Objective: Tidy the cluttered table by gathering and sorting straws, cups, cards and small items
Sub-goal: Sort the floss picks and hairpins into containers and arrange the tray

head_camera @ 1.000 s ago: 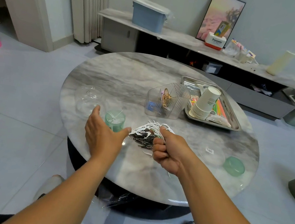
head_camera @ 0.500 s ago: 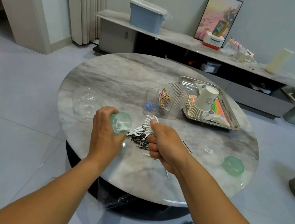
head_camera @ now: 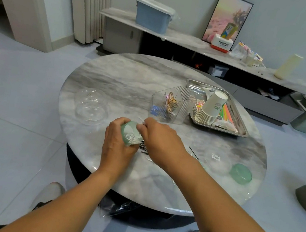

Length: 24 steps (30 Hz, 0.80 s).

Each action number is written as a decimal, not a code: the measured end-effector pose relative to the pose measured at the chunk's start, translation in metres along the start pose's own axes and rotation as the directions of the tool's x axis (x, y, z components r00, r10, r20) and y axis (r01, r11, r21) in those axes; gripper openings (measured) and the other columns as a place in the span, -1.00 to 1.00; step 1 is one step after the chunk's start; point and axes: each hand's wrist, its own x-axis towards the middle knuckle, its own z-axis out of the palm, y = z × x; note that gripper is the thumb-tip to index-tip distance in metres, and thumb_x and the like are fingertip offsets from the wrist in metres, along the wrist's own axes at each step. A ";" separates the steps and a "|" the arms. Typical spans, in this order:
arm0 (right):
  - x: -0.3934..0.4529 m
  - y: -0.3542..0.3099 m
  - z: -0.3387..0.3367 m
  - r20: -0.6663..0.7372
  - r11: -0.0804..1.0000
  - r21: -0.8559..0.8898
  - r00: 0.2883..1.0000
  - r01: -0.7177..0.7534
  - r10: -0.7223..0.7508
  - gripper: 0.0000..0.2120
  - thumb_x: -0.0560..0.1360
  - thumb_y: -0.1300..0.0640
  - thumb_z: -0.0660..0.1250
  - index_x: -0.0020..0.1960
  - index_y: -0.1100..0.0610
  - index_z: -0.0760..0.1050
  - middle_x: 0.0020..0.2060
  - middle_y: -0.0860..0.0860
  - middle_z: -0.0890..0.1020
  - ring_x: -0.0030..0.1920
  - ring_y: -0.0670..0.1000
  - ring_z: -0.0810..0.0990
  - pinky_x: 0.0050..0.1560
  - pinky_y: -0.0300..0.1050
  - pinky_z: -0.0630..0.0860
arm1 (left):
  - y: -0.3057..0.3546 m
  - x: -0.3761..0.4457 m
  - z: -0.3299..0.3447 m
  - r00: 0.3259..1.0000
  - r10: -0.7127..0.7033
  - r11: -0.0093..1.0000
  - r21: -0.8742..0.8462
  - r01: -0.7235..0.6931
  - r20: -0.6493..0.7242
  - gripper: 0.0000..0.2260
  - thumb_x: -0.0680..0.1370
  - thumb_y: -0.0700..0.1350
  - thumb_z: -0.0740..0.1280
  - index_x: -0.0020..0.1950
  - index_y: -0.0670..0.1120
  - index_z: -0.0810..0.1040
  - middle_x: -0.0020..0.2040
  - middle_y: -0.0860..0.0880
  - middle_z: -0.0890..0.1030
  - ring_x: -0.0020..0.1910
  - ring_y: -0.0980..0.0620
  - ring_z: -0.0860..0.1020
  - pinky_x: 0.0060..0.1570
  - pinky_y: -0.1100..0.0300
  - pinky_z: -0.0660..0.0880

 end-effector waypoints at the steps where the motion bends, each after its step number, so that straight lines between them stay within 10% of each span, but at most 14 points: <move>1: 0.002 -0.001 0.000 0.023 0.993 -0.109 0.999 0.038 -0.036 -0.72 0.70 -0.13 0.06 -0.03 0.04 0.33 -0.07 0.13 0.61 -0.12 0.22 0.50 -0.22 0.00 0.24 | 0.000 0.000 0.000 1.000 0.007 1.000 -0.002 -0.007 0.005 -0.40 0.36 -0.21 0.59 0.33 -0.09 0.42 0.24 0.02 0.48 0.16 0.04 0.43 0.05 0.24 0.38; 7: 0.017 -0.011 -0.004 0.104 0.832 -0.518 0.980 0.199 -0.170 -0.78 0.71 0.00 0.13 0.22 0.13 0.37 0.08 0.10 0.64 0.06 0.20 0.64 -0.22 -0.03 0.29 | 0.001 -0.002 -0.002 1.000 -0.007 1.000 0.004 0.007 0.007 -0.39 0.36 -0.22 0.58 0.33 -0.05 0.40 0.22 0.03 0.49 0.17 0.00 0.46 0.09 0.11 0.48; 24: 0.033 -0.034 -0.015 0.248 0.718 -0.633 0.954 0.290 -0.167 -0.78 0.69 0.17 0.17 0.28 0.17 0.50 0.15 0.11 0.62 0.14 0.19 0.63 -0.13 -0.03 0.43 | -0.004 -0.003 -0.002 0.991 0.133 0.986 0.103 -0.129 -0.029 -0.30 0.31 -0.38 0.52 0.35 -0.01 0.35 0.26 0.04 0.44 0.22 0.02 0.42 0.19 0.04 0.49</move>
